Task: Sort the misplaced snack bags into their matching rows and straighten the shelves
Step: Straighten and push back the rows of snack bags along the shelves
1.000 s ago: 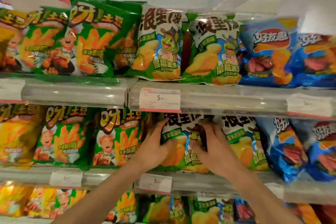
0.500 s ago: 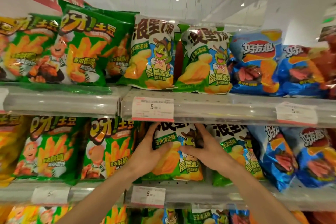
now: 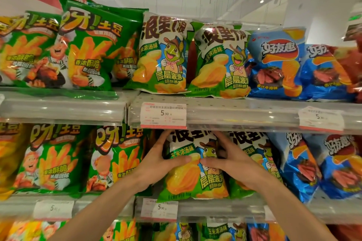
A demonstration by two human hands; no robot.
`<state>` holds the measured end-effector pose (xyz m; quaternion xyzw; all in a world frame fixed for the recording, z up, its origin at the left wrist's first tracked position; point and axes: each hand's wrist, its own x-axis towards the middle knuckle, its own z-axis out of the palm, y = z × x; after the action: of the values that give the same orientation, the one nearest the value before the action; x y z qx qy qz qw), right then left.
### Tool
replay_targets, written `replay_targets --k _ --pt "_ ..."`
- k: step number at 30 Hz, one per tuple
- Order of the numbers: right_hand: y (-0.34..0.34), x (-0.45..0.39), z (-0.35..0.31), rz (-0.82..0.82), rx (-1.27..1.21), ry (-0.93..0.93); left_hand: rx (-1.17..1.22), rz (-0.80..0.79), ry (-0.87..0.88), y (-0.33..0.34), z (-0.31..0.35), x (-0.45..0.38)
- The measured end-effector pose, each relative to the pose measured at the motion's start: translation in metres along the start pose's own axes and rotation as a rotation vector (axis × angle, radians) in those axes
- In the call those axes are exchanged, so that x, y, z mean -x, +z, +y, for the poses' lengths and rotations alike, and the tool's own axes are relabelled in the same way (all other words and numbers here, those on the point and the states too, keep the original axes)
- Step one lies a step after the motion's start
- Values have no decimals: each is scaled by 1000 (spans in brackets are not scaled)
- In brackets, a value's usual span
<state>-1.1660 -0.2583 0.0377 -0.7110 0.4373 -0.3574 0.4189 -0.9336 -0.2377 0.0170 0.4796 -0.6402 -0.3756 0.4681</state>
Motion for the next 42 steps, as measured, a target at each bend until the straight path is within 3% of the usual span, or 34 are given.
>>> replay_targets --k 10,15,21,26,31,34,36,42 --pt "-2 3 -1 17 -66 10 -127 19 63 1 14 8" --pt "1 -2 -6 91 -75 6 -577 190 219 -13 14 29" --pt "34 -14 3 195 -11 0 -1052 441 601 -57 -10 48" --pt "59 -14 7 192 4 4 -1266 476 549 -85 -32 48" --pt "72 -13 7 192 231 -43 -1312 416 471 -88 -51 42" --pt "85 -13 17 416 747 -159 -1323 434 464 -88 -53 39" --pt "95 -19 18 459 982 -263 -1327 443 472 -88 -53 38" --pt "114 -34 16 421 1216 -271 -1336 448 475 -87 -54 40"
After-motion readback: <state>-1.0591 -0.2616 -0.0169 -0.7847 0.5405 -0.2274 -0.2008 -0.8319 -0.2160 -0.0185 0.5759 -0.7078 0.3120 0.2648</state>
